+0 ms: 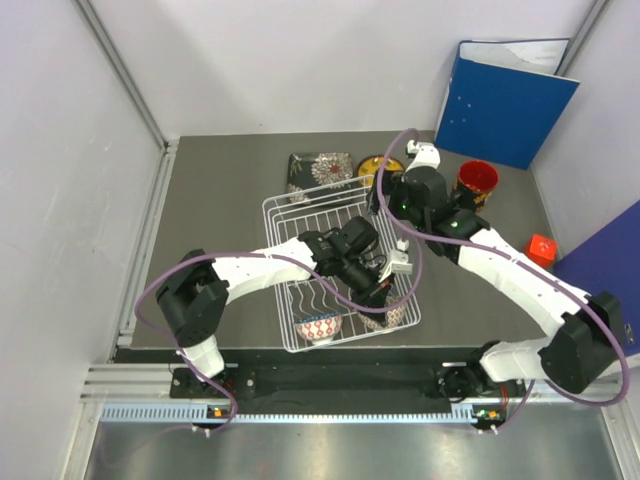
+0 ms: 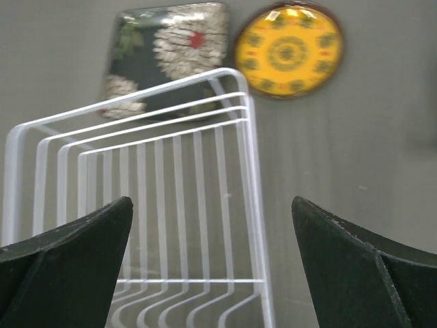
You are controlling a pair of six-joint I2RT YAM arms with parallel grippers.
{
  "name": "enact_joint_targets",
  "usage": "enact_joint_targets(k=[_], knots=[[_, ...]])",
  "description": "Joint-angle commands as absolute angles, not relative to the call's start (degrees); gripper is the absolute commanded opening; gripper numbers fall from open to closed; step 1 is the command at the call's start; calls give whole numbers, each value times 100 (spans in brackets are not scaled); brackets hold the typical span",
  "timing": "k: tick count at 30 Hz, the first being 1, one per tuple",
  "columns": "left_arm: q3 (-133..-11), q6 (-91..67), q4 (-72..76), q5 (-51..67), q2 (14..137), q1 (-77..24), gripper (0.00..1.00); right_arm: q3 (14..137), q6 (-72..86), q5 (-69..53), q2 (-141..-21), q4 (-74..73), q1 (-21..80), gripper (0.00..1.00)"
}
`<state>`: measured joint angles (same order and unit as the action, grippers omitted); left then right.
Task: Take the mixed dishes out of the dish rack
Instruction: Pick up the bowl from the dish rack.
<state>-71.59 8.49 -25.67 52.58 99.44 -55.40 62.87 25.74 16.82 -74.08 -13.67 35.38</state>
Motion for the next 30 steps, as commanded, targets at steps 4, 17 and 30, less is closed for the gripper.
enact_joint_targets(k=[4, 17, 30], knots=[[-7233, 1301, -2276, 4483, 9730, -5432, 0, 6329, 2364, 1978, -7953, -1784, 3050, 97], [-7295, 1266, -2311, 4438, 9773, -5423, 0, 6205, 2417, 1355, -8867, -1406, 2980, 62], [-7910, 1292, -2786, 4509, 9905, -5203, 0, 5960, 2874, 115, -9351, -967, 2602, 0]])
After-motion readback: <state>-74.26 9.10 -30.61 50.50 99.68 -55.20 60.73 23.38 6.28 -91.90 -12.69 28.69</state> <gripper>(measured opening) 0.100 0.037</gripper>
